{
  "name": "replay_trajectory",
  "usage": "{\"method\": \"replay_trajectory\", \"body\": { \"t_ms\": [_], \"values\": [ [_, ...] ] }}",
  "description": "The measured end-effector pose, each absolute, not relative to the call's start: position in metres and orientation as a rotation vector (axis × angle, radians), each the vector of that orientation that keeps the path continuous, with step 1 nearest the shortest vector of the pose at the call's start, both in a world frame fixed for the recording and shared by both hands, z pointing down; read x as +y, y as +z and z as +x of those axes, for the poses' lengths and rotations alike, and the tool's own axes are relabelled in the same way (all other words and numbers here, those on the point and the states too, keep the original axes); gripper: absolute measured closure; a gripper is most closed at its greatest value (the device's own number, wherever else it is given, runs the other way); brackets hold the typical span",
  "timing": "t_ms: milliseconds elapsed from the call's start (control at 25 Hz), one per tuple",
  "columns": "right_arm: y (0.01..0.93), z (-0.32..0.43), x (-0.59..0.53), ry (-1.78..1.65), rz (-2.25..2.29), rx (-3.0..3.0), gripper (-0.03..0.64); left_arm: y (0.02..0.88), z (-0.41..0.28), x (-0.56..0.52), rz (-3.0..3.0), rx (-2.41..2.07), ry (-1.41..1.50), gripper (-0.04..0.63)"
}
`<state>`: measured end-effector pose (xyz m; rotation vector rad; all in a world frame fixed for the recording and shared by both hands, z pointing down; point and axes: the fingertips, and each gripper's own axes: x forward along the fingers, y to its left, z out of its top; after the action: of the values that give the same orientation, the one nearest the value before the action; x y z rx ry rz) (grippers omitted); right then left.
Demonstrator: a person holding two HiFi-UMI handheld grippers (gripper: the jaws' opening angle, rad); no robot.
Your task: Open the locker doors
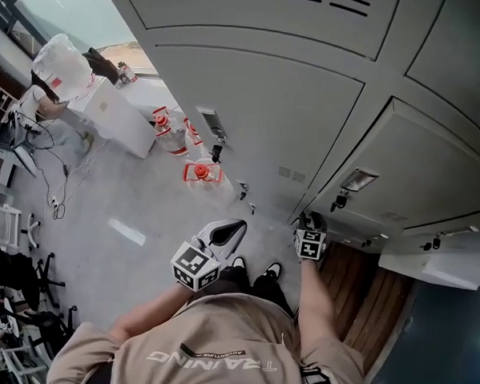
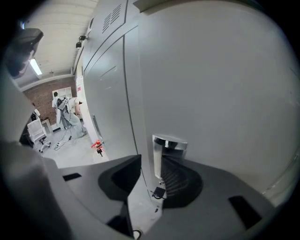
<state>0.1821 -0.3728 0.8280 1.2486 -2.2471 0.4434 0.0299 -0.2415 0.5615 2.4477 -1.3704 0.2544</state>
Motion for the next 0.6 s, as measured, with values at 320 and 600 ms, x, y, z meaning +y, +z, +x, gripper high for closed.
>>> {"method": "replay_trajectory", "body": {
  "t_ms": [320,600],
  "values": [
    [0.827,0.191,-0.313,0.453,1.248,-2.264,0.514,0.568,0.027,-0.235,2.446,-1.347,0.244,0.589],
    [0.831,0.241,-0.236,0.538,1.387,-2.122,0.514,0.563,0.034,-0.213,2.52,-1.192,0.233,0.589]
  ]
}}
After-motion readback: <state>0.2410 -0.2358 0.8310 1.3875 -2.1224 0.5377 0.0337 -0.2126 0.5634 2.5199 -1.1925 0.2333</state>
